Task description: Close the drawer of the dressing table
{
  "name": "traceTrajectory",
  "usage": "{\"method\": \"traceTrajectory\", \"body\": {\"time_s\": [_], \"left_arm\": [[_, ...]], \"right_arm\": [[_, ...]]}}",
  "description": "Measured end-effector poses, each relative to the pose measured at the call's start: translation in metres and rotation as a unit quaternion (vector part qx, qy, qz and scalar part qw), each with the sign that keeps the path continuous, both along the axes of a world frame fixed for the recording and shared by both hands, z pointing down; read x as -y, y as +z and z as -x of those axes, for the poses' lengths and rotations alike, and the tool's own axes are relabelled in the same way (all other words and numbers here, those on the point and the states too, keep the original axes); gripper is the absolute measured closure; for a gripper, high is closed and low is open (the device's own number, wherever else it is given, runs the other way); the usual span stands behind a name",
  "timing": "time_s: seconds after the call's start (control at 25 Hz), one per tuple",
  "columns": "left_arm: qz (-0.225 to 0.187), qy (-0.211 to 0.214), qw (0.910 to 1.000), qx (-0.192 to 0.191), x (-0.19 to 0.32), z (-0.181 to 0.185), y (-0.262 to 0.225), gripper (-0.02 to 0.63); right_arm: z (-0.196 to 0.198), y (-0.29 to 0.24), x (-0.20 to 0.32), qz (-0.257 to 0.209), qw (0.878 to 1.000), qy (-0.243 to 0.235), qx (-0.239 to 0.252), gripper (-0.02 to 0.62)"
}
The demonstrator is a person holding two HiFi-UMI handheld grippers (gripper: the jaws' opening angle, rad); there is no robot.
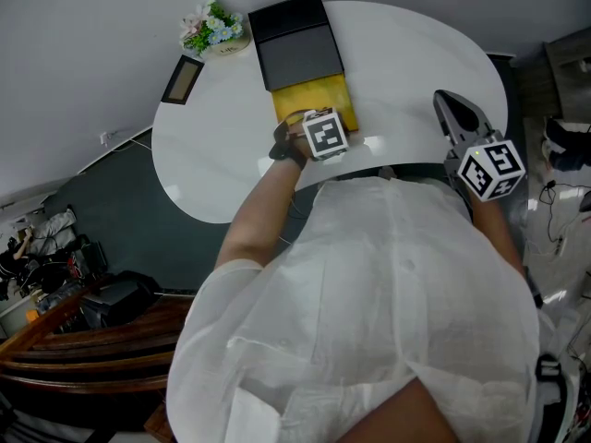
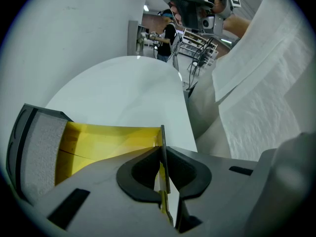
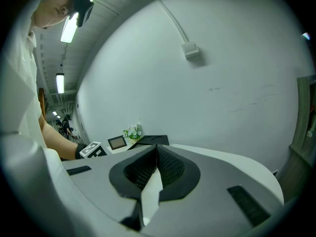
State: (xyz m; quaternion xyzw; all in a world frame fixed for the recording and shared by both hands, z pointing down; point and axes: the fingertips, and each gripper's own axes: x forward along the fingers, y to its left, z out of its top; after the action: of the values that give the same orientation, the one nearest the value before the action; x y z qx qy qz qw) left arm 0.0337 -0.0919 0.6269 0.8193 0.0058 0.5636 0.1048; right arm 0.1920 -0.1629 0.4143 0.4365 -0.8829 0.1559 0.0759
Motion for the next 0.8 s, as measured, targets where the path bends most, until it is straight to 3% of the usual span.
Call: {"method": "traceTrajectory", "body": {"time_s": [0.24,0.8], "left_arm": [[0.001,0.001,0.9999,-0.015,0.003,-0.004,-0.004,0.571],[-0.003,-0.001,1.0000,-0.008,0.021,0.002,0.001,0.571]], "right_arm": [[0.002,-0.001,0.001,0.001,1.000,0.000,-0.001,0.586],[0.002,0.004,0.010,0.006,1.000,0.004,-0.003,0.586]]}}
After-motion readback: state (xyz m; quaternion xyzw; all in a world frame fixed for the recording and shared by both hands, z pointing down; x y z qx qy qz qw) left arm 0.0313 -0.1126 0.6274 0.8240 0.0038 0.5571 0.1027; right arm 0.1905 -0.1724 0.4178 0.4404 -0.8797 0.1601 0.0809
